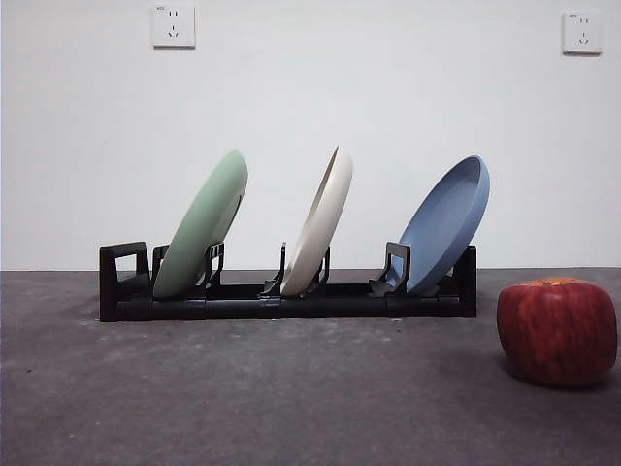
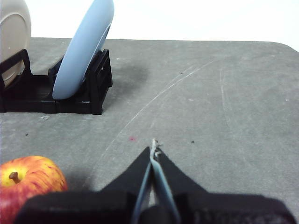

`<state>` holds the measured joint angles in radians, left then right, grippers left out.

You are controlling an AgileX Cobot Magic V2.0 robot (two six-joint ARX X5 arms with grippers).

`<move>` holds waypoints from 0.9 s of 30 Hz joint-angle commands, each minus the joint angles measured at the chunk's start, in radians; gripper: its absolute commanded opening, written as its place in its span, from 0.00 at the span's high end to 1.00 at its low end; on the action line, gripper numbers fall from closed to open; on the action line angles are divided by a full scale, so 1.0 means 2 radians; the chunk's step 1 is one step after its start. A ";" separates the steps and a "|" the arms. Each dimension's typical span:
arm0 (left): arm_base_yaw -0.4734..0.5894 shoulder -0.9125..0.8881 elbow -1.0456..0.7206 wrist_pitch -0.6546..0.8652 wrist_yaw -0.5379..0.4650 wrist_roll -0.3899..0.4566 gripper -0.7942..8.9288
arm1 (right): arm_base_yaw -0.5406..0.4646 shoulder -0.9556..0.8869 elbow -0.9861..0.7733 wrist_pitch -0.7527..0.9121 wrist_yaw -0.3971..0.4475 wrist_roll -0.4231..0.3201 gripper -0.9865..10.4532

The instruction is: Take the green plate from the plate rack,put the plate on the table,take the apple from the table,put the apple in the plate

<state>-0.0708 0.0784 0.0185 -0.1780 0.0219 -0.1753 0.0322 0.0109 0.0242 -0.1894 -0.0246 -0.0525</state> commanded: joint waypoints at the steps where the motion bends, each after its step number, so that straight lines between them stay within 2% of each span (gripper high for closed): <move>1: 0.001 0.000 -0.004 0.005 0.002 0.008 0.92 | 0.000 0.000 -0.005 0.003 0.001 -0.001 0.91; 9: 0.001 0.000 -0.004 0.015 0.002 0.007 0.92 | 0.000 0.000 -0.005 0.003 -0.006 0.007 0.91; 10: 0.001 0.000 -0.004 0.021 0.004 -0.001 0.92 | 0.000 0.000 -0.005 0.003 -0.006 0.030 0.91; 12: 0.001 0.000 -0.004 0.022 0.008 -0.028 0.92 | 0.000 0.000 -0.005 0.004 -0.006 0.102 0.91; 14: 0.001 0.000 -0.002 0.024 0.032 -0.059 0.92 | 0.000 0.000 -0.002 0.005 -0.007 0.181 0.91; 15: 0.001 0.000 0.004 0.026 0.051 -0.074 0.92 | 0.000 0.000 0.005 0.005 -0.008 0.212 0.91; 16: 0.001 0.001 0.014 0.026 0.075 -0.084 0.92 | 0.000 0.000 0.018 0.004 -0.016 0.227 0.92; 19: 0.001 0.016 0.070 0.004 0.124 -0.099 0.92 | 0.000 0.015 0.083 -0.001 -0.033 0.233 0.92; 21: 0.001 0.044 0.123 -0.018 0.128 -0.099 0.92 | 0.000 0.048 0.143 -0.009 -0.054 0.226 0.92; 24: 0.001 0.106 0.208 -0.034 0.164 -0.090 0.92 | 0.000 0.120 0.247 -0.046 -0.109 0.193 0.92; 27: 0.001 0.153 0.260 -0.041 0.197 -0.090 0.92 | 0.000 0.171 0.313 -0.082 -0.156 0.183 0.92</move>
<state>-0.0711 0.3603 0.5133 -0.2596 0.3946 -0.3607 0.0322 0.3321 0.6159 -0.3489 -0.3153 0.3393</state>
